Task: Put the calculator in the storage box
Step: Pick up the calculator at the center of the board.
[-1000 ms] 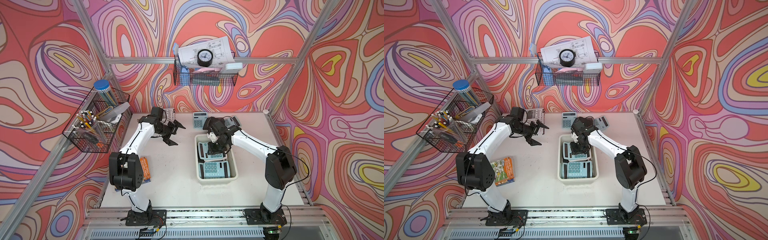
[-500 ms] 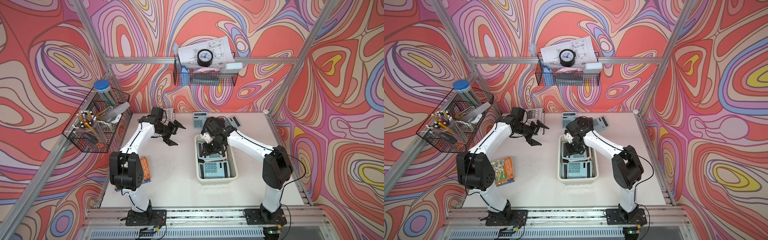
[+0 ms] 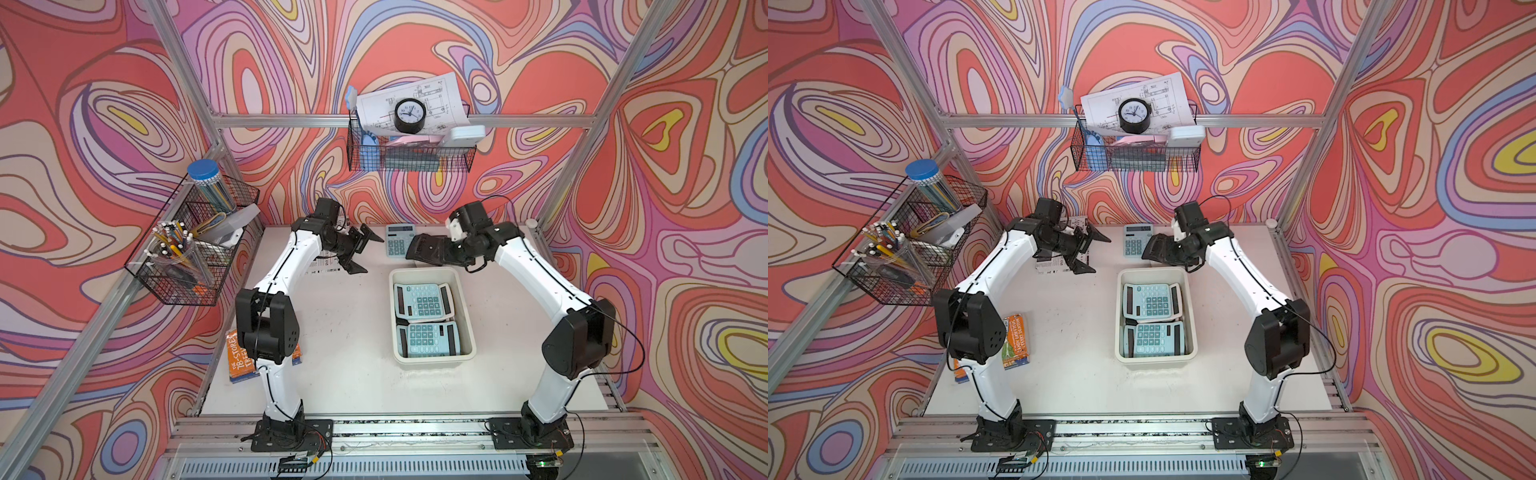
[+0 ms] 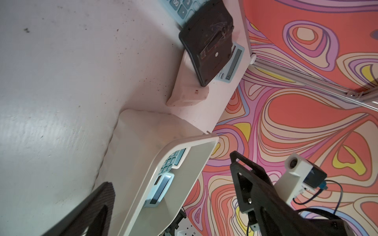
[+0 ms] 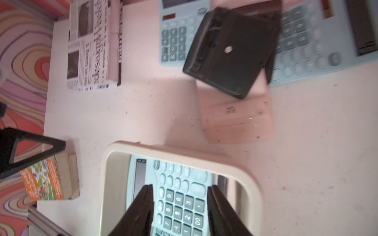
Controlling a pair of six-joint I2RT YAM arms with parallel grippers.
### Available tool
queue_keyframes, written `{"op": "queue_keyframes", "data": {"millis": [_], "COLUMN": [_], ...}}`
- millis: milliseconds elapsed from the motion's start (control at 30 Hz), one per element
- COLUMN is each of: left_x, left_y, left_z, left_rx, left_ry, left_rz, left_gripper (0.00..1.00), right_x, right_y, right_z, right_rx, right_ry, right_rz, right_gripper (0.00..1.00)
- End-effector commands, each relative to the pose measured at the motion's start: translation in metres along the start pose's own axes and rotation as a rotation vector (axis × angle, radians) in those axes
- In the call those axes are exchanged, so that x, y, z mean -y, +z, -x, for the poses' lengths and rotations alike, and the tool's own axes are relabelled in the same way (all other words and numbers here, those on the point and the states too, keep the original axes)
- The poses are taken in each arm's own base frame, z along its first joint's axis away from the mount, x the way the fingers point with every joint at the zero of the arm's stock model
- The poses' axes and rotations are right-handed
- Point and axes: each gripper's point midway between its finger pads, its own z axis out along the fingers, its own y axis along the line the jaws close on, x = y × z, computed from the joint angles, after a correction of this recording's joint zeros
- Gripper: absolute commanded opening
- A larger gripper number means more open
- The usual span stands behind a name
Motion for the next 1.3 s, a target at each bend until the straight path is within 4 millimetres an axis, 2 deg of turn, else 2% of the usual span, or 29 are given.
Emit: {"op": "queue_keyframes", "data": {"millis": [0, 167, 267, 400, 567, 700, 800, 1000, 1100, 1267], "left_x": [0.014, 0.039, 0.045, 0.037, 0.024, 0.015, 0.000, -0.022, -0.035, -0.056], "left_y": [0.017, 0.056, 0.080, 0.110, 0.140, 0.152, 0.160, 0.167, 0.169, 0.177], "left_z": [0.013, 0.039, 0.056, 0.074, 0.081, 0.081, 0.080, 0.073, 0.070, 0.061], "left_rx": [0.008, 0.059, 0.089, 0.117, 0.108, 0.098, 0.079, 0.007, -0.014, -0.083], "left_ry": [0.045, 0.080, 0.092, 0.075, 0.041, 0.052, 0.053, 0.143, 0.175, 0.167], "left_rz": [-0.038, -0.164, -0.189, -0.180, -0.151, -0.116, -0.072, 0.044, 0.099, 0.148], "left_gripper": [0.99, 0.99, 0.99, 0.98, 0.98, 0.98, 0.98, 0.99, 0.99, 0.99], "right_x": [0.013, 0.038, 0.051, 0.063, 0.084, 0.094, 0.099, 0.106, 0.108, 0.106], "right_y": [-0.010, 0.002, 0.024, 0.046, 0.071, 0.094, 0.113, 0.153, 0.167, 0.187], "right_z": [0.009, 0.026, 0.033, 0.040, 0.049, 0.054, 0.055, 0.050, 0.049, 0.049], "right_rx": [0.036, 0.070, 0.056, 0.043, 0.041, 0.028, 0.009, -0.046, -0.059, -0.085], "right_ry": [0.104, 0.291, 0.358, 0.407, 0.480, 0.514, 0.525, 0.572, 0.602, 0.630], "right_rz": [0.025, 0.128, 0.149, 0.166, 0.184, 0.218, 0.253, 0.306, 0.332, 0.389], "right_gripper": [0.46, 0.47, 0.48, 0.50, 0.55, 0.57, 0.67, 0.76, 0.76, 0.72]}}
